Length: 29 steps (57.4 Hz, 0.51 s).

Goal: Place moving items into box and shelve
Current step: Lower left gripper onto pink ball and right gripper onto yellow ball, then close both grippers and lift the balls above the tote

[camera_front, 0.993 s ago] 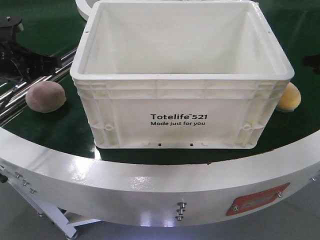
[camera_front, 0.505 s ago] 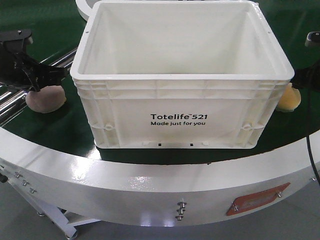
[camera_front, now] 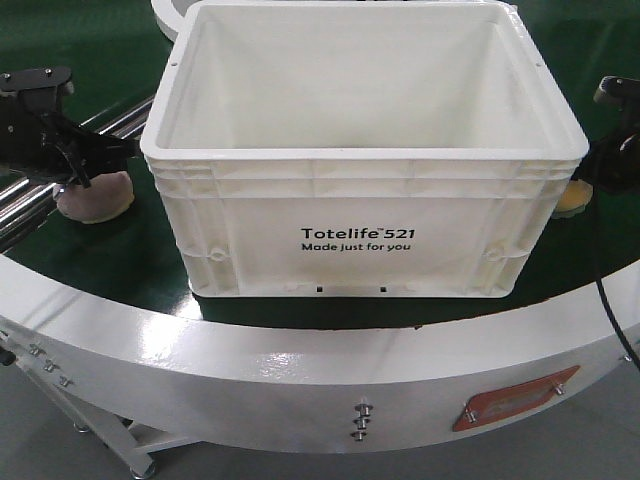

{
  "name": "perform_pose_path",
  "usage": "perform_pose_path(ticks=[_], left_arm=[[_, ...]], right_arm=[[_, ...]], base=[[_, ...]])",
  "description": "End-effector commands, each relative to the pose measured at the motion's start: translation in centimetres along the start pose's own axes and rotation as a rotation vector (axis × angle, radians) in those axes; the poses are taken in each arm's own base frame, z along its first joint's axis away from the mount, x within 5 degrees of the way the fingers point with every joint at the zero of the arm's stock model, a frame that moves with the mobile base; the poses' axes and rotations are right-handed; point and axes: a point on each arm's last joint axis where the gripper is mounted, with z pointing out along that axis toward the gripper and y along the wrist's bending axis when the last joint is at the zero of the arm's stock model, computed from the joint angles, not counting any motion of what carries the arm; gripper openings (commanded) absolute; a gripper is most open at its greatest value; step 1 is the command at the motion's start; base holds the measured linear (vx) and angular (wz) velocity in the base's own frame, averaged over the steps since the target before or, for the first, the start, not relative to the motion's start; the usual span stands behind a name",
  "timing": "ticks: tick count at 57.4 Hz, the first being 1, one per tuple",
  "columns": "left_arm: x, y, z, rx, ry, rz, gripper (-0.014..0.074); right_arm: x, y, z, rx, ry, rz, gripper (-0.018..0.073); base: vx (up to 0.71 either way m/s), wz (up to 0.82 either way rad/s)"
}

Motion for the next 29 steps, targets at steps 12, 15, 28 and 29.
perform_pose_path(ticks=[12, 15, 28, 29], left_arm=[[-1.6, -0.4, -1.2, 0.017, -0.083, -0.019, 0.0295], [-1.4, -0.4, -0.9, 0.015, -0.064, -0.019, 0.0244], [-1.0, -0.3, -0.5, 0.011, -0.036, -0.018, 0.0035], [-1.1, -0.3, -0.5, 0.012, -0.041, -0.018, 0.0022]], right_arm=[[-1.4, 0.2, -0.6, -0.016, -0.075, 0.016, 0.0306], [-1.3, 0.2, -0.5, -0.016, -0.065, 0.024, 0.0287], [-1.0, 0.1, -0.4, -0.014, -0.043, 0.026, 0.0085], [-1.0, 0.1, -0.4, -0.014, -0.043, 0.026, 0.0067]], base=[[0.0, 0.0], [0.0, 0.0], [0.0, 0.0], [0.0, 0.0]])
